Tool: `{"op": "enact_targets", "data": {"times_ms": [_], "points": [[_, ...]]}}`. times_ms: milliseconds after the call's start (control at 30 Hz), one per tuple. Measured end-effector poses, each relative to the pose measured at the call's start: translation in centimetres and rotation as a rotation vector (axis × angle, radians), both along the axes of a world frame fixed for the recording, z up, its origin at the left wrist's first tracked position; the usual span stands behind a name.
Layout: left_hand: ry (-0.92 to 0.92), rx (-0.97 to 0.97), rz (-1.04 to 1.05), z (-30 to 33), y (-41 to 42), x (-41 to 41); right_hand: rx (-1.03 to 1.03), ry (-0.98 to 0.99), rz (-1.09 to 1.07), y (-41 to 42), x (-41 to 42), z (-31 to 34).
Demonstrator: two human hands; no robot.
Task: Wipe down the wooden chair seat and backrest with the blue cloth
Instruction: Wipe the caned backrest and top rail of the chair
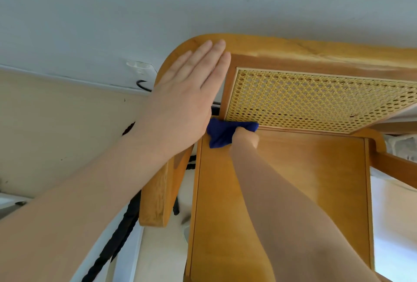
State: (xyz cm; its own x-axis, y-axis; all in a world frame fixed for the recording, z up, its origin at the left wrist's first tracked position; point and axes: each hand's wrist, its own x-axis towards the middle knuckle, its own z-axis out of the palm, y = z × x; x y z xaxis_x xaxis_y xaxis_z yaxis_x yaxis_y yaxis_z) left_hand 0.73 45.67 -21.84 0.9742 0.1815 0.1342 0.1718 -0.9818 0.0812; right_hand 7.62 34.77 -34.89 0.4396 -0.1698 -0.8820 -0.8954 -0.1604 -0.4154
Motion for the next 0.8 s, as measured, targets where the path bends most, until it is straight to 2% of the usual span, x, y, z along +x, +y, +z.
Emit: {"op": "enact_targets", "data": {"times_ms": [67, 267, 333, 367, 400, 467, 500, 567, 633, 800], "points": [[0.009, 0.037, -0.069, -0.1, 0.1, 0.0, 0.029, -0.016, 0.052, -0.3, 0.3, 0.0], [0.045, 0.051, -0.090, 0.4, 0.0, -0.1, 0.213, -0.263, -0.114, -0.1, 0.4, 2.2], [0.076, 0.079, -0.100, 0.4, -0.1, -0.1, 0.168, -0.178, -0.178, 0.3, 0.3, 1.7], [0.086, 0.096, -0.105, 0.3, -0.1, -0.1, 0.134, -0.074, -0.191, 0.3, 0.4, 0.9], [0.093, 0.109, -0.106, 0.3, -0.1, -0.2, 0.099, 0.078, -0.319, 0.8, 0.7, 0.8], [0.096, 0.106, -0.106, 0.2, -0.1, -0.2, 0.044, 0.202, -0.086, 0.9, 0.6, 0.6], [0.088, 0.103, -0.108, 0.2, 0.0, -0.1, 0.090, 0.203, -0.088, 0.9, 0.9, 0.3], [0.083, 0.105, -0.110, 0.3, 0.0, -0.1, 0.122, 0.137, -0.040, 0.5, 0.8, 1.0], [0.076, 0.106, -0.096, 0.4, 0.0, 0.0, 0.160, 0.099, -0.148, 0.1, 1.3, 1.8], [0.098, 0.074, -0.095, 0.6, -0.1, 0.1, 0.383, -0.173, -0.220, -0.6, 2.4, 5.5]]}}
